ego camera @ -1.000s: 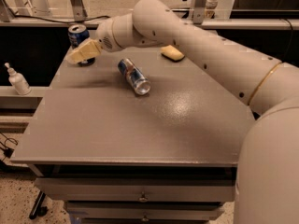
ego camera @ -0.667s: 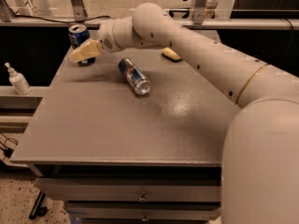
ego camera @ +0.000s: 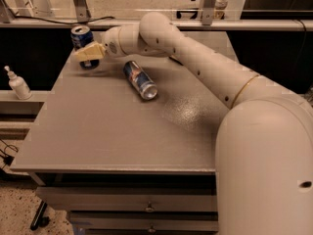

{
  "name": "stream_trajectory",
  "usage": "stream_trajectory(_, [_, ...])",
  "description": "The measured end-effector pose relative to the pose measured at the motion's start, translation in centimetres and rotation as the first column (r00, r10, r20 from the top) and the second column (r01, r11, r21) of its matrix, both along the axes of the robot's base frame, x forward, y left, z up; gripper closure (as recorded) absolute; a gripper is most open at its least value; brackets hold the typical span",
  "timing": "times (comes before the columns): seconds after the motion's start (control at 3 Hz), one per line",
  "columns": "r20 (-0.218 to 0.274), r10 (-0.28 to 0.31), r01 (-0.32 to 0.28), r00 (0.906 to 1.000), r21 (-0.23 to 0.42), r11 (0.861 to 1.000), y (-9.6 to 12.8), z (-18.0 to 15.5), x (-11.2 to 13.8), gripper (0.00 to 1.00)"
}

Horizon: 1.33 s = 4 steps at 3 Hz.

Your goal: Pick pepsi can

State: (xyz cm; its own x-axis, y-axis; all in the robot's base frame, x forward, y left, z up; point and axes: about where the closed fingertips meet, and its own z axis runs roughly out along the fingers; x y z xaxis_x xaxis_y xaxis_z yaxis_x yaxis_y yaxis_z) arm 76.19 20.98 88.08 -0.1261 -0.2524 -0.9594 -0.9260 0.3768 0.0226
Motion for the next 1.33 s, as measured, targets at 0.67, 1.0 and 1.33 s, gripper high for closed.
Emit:
stream_trajectory(0.67, [-0.019,0.014,-0.013,0.9997,0.063,0.998,0.2,0.8,0.4,0.65])
stream_trajectory(1.0, [-0.002,0.008,-0.008,1.0000,0.087,0.996,-1.0,2.0,0.4,0.88])
stream_trajectory(1.33, [0.013,0.032,-0.033,0.9994,0.138,0.990,-2.8,3.9,-0.1,1.00])
